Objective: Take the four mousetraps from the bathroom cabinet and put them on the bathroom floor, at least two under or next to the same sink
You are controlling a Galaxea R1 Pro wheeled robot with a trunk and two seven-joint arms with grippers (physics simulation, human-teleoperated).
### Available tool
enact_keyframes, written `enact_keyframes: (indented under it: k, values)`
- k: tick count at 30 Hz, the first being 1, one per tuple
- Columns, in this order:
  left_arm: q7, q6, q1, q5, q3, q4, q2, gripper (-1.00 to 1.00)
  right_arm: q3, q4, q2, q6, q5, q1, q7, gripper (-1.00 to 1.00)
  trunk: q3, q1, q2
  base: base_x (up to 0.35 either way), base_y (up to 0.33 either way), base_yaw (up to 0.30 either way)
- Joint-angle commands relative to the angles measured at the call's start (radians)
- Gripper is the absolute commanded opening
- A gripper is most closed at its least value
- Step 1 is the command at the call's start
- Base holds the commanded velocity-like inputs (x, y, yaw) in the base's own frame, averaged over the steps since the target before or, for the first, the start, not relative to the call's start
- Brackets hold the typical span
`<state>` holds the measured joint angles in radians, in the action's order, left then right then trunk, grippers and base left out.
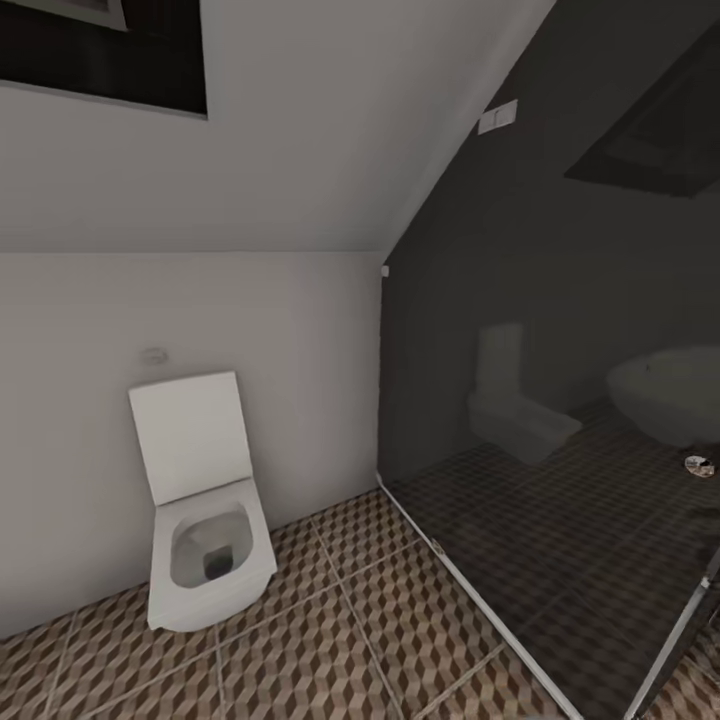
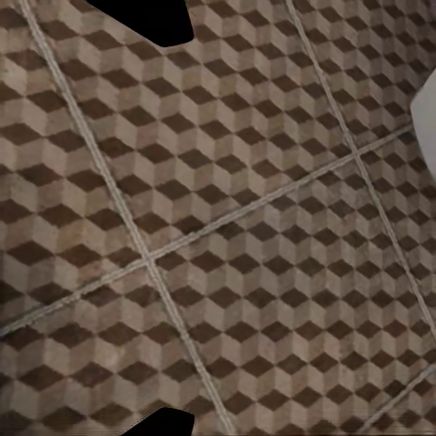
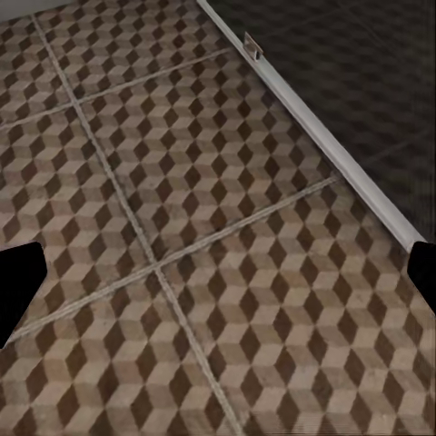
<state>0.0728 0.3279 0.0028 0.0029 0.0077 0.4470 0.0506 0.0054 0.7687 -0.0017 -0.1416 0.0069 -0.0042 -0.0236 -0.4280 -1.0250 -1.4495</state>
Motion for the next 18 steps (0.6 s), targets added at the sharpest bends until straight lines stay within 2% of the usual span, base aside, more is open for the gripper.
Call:
enact_keyframes:
  k: [1,8,18]
  values:
    - [0.002,0.002,0.0,0.0,0.0,0.001,0.0,1.0,0.001,0.0,0.0,-0.002,0.001,0.0,-0.002,1.0,-0.001,0.0,0.0,0.0,0.0,-0.274]
    - [0.004,0.017,0.0,0.0,-0.002,0.0,0.0,1.0,0.001,0.0,0.0,-0.003,0.001,0.0,-0.002,1.0,-0.001,0.0,0.0,0.0,-0.125,-0.274]
    - [0.004,0.02,0.0,-0.001,-0.001,-0.01,0.0,1.0,0.001,0.0,0.0,-0.003,0.001,0.0,-0.002,1.0,-0.001,0.0,0.0,-0.017,-0.273,-0.274]
